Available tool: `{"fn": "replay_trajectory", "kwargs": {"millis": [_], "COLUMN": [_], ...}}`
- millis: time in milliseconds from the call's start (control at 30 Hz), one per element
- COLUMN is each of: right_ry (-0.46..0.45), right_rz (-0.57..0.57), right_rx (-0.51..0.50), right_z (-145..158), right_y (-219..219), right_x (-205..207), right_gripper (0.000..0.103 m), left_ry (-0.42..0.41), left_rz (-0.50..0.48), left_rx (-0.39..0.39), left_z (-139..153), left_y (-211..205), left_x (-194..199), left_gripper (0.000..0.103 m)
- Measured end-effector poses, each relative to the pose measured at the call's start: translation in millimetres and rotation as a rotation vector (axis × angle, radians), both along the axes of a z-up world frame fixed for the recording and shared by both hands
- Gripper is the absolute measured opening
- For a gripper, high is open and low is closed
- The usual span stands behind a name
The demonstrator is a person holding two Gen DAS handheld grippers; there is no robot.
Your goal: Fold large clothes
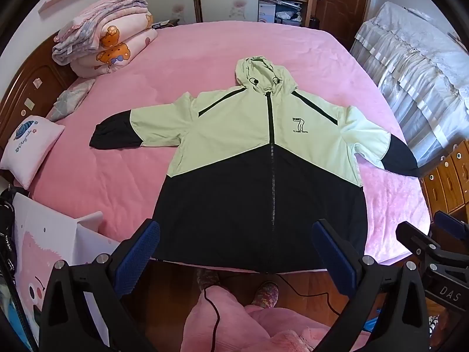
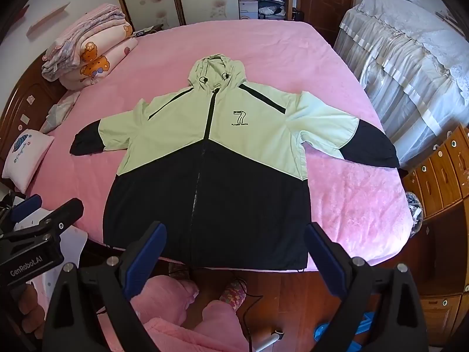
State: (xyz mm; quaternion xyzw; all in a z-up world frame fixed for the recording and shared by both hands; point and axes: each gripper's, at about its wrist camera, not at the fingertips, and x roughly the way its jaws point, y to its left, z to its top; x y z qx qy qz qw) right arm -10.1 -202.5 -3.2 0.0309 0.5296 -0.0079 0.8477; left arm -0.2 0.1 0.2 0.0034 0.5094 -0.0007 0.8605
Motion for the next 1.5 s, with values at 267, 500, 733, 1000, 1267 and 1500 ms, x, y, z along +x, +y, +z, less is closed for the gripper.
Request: {"fn": "replay_trajectory", "kwargs": {"millis": [267, 500, 733, 1000, 1267, 1500], "right_ry": [-0.003, -0.005, -0.005, -0.004, -0.005, -0.007], "right_rz": [0.001, 0.001, 0.001, 0.002, 0.004, 0.001], "right_rx": [-0.008, -0.005, -0.002, -0.001, -0.002, -0.006], "right_z": [0.3, 0.8, -0.3, 1.6, 1.6, 2.9], "right_y": [0.2, -1.7, -2.9, -6.7, -9.0, -6.0], "right_x": [-0.1, 0.5, 0.8, 1.0, 2.3, 0.5], "right_gripper": [0.096, 0.096, 0.096, 0.096, 0.096, 0.096], "left_ry": [0.001, -0.01, -0.013, -0.008, -0.008, -0.007], "left_rz": [-0.004, -0.007, -0.01, -0.015, -0.015, -0.024], "left_rx": [-0.013, -0.001, 0.0, -0.004, -0.006, -0.011], "left_z": [-3.0, 7.5, 9.5, 11.2, 10.9, 8.6], "left_y": [3.6, -2.9, -6.8, -9.0, -13.7, -19.0], "left_x": [3.8, 2.8, 1.7, 4.6, 5.3, 6.0], "left_gripper": [0.103, 0.103, 0.103, 0.103, 0.103, 0.103]}}
